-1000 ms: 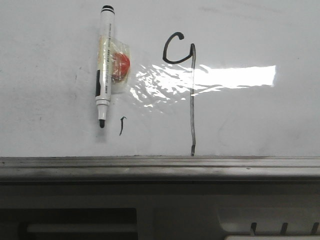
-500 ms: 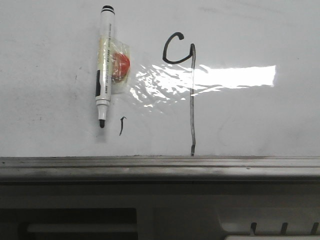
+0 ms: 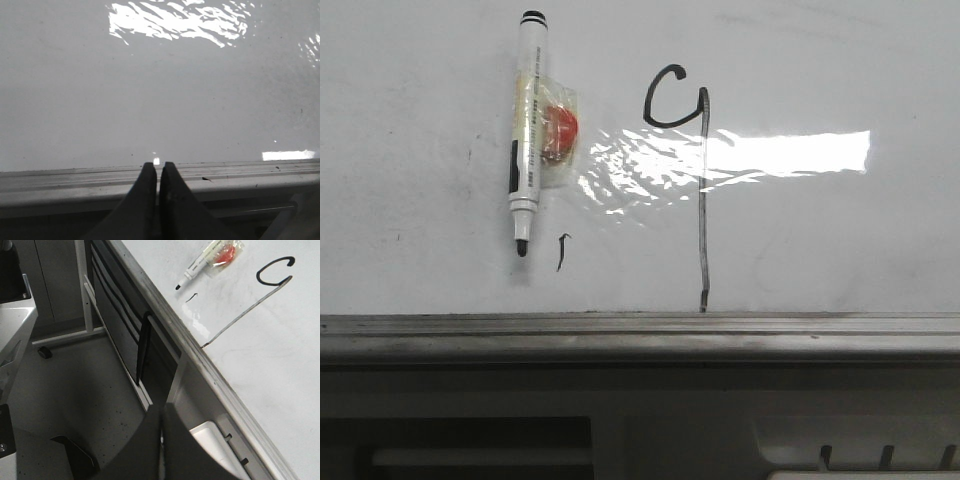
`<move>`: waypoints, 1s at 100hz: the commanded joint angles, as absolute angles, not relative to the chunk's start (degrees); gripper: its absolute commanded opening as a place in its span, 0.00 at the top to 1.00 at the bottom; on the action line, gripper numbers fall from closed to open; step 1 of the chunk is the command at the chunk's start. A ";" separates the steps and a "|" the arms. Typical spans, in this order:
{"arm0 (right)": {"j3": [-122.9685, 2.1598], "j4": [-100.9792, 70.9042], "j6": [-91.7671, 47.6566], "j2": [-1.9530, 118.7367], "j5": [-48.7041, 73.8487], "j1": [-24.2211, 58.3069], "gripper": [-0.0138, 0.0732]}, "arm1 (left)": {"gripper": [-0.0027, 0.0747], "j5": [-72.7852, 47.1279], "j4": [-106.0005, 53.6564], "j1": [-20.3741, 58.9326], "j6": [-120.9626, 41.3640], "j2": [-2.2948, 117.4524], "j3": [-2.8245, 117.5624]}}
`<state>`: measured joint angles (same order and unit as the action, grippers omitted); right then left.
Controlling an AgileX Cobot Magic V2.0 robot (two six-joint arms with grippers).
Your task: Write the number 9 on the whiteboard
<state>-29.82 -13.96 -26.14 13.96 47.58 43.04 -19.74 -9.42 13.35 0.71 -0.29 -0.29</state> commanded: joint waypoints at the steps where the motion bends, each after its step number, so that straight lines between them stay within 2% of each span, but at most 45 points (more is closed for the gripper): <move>1: -31.25 -14.31 -26.03 14.44 44.22 42.59 0.92 | 0.99 -17.59 -10.53 13.23 1.42 -1.65 -2.57; 65: -30.43 -11.21 -26.03 14.44 43.20 42.22 0.92 | 0.99 -17.59 -10.53 13.23 1.42 -1.65 -2.57; 72: -27.68 -11.21 -25.77 14.44 36.13 40.68 0.92 | 0.99 -17.59 -10.53 13.23 1.42 -1.65 -2.57; 89: -13.99 -11.59 -23.08 14.44 1.55 32.24 0.92 | 0.99 -17.59 -10.53 13.23 1.42 -1.65 -2.57; 100: -5.56 -10.96 -19.76 14.44 -12.72 25.84 0.92 | 0.99 -17.59 -10.53 13.23 1.42 -1.65 -2.57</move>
<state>-9.62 -11.80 -22.27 13.96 3.42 30.06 -19.86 -9.67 13.35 0.71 -0.29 -0.29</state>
